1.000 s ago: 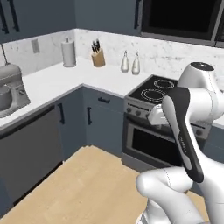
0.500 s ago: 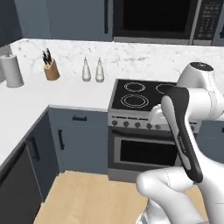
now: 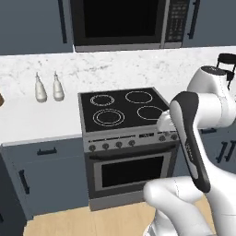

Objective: Navigate to the stove.

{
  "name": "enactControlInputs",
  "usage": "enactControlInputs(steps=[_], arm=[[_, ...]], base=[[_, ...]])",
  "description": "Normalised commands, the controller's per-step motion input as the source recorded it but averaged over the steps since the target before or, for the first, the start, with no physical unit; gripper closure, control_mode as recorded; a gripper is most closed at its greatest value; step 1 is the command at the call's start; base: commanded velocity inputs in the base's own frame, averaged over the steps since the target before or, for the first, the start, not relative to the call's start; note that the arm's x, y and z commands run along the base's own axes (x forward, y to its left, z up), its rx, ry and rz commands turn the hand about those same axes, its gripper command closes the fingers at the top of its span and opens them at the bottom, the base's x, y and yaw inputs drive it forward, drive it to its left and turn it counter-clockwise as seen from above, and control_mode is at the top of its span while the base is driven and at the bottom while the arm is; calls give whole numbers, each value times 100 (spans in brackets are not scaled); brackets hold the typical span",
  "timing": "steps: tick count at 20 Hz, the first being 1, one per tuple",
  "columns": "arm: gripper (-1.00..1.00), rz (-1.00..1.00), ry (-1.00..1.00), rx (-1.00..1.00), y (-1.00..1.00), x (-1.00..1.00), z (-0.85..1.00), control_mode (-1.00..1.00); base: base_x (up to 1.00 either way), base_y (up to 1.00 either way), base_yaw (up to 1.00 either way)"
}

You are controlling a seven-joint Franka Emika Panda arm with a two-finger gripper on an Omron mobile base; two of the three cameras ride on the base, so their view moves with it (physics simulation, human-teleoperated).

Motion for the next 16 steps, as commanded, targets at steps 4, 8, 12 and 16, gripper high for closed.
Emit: enactControlInputs(steps=[4,8,12,16], arm=[[-100,0,0,0,0,0,0,100],[-100,0,0,0,0,0,0,100],[-100,0,0,0,0,0,0,100],[-100,0,0,0,0,0,0,100]], base=[[72,0,-14],[73,0,-1],[74,-1,0],[70,-6,0]])
